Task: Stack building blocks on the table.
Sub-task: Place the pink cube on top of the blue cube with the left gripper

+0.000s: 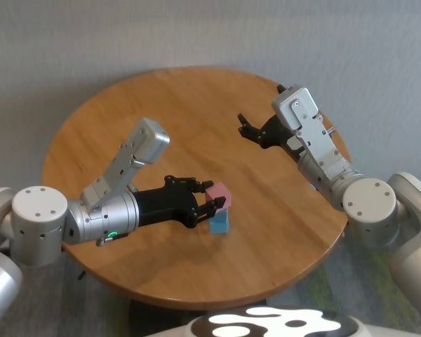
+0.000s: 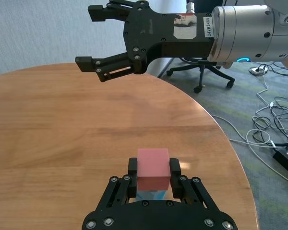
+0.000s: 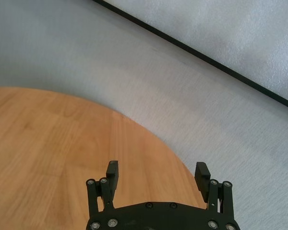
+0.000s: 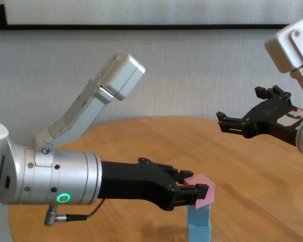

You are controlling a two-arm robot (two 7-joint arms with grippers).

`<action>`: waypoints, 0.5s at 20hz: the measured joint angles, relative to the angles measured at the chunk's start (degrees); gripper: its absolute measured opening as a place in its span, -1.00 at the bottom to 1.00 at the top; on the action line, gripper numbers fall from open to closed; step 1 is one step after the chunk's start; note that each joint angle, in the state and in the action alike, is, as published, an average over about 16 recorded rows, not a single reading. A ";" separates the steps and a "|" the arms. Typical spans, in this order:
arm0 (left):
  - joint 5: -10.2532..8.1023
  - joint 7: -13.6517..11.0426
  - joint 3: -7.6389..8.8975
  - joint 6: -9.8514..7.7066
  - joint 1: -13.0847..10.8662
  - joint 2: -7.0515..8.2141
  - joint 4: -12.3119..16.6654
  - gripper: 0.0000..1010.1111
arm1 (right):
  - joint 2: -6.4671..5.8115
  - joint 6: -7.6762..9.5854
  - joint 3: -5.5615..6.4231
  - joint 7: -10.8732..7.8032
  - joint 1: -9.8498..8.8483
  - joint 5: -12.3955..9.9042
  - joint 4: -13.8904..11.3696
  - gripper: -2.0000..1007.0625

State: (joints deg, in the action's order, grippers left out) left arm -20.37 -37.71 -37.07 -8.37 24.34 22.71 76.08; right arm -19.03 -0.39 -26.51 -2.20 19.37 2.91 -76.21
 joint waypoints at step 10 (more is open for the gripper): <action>0.58 1.32 -0.85 -0.14 0.22 0.39 0.68 -0.21 | 0.00 0.00 0.00 0.00 0.00 0.00 0.00 1.00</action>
State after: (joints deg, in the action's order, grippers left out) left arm -19.79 -36.39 -37.92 -8.50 24.56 23.10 76.76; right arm -19.03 -0.39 -26.51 -2.20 19.37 2.90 -76.21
